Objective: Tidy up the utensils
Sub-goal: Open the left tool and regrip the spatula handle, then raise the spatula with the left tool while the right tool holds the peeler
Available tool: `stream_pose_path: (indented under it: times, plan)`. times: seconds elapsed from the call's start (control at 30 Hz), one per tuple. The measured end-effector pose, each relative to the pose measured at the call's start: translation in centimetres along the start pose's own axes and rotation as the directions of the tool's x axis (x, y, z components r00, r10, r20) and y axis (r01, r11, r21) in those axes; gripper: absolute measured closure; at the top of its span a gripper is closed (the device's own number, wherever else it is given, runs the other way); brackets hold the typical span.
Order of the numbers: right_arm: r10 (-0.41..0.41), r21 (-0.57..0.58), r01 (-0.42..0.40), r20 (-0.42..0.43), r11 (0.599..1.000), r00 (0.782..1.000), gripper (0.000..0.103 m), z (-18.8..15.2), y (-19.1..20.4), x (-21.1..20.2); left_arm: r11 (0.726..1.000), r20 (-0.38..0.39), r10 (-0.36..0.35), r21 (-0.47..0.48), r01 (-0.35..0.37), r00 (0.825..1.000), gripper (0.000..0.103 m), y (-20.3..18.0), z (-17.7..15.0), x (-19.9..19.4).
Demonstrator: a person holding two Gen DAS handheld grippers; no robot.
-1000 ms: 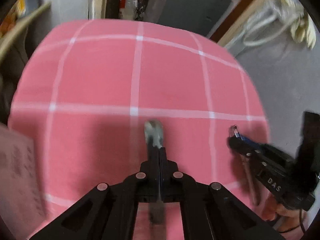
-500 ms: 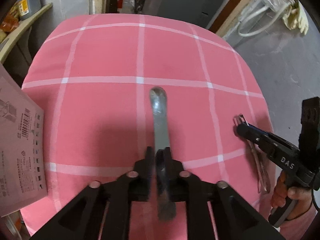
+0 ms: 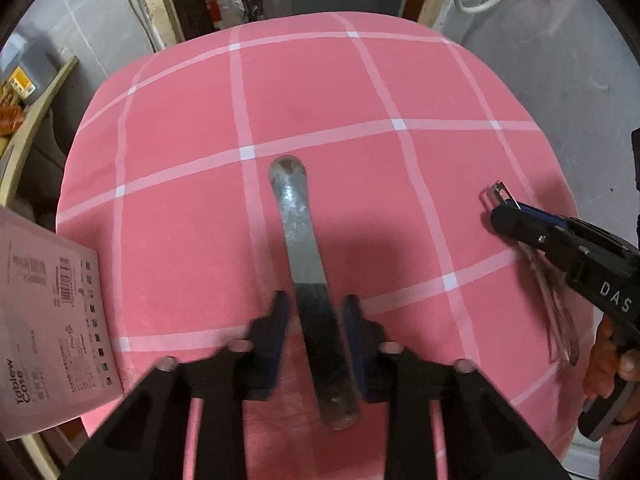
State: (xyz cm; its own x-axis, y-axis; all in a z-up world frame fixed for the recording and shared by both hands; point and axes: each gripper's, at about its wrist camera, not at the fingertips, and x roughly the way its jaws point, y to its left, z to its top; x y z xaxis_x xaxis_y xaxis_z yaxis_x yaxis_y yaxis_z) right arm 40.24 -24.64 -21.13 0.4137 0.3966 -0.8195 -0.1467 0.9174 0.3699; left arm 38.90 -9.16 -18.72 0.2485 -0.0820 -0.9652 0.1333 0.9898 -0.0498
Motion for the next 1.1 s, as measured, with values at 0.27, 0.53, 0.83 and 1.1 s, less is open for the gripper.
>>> stream_pose_path:
  times: [0.27, 0.53, 0.83, 1.1]
  plan:
    - [0.024, -0.032, -0.024, 0.007, 0.999, 1.0, 0.092, -0.7, 1.0, -0.8, 0.959, 0.015, -0.249, -0.138, 0.248, 0.968, 0.102, 2.0, -0.5, 0.0]
    - [0.024, -0.004, -0.024, 0.008, 1.0, 1.0, 0.092, -1.8, -0.6, -2.2, 0.938, 0.01, -0.333, -0.102, 0.333, 0.943, 0.102, 1.3, -0.8, -0.1]
    - [0.067, 0.001, -0.068, 0.047, 0.998, 0.997, 0.092, -3.8, -1.5, -3.8, 0.989, 0.05, -0.146, 0.039, 0.144, 0.988, 0.086, 1.6, -2.3, -1.5]
    - [0.078, 0.031, -0.08, 0.066, 0.996, 0.995, 0.092, -5.3, -1.6, -4.7, 0.981, -0.009, -0.098, 0.168, 0.098, 0.995, 0.058, -1.6, -0.7, -0.9]
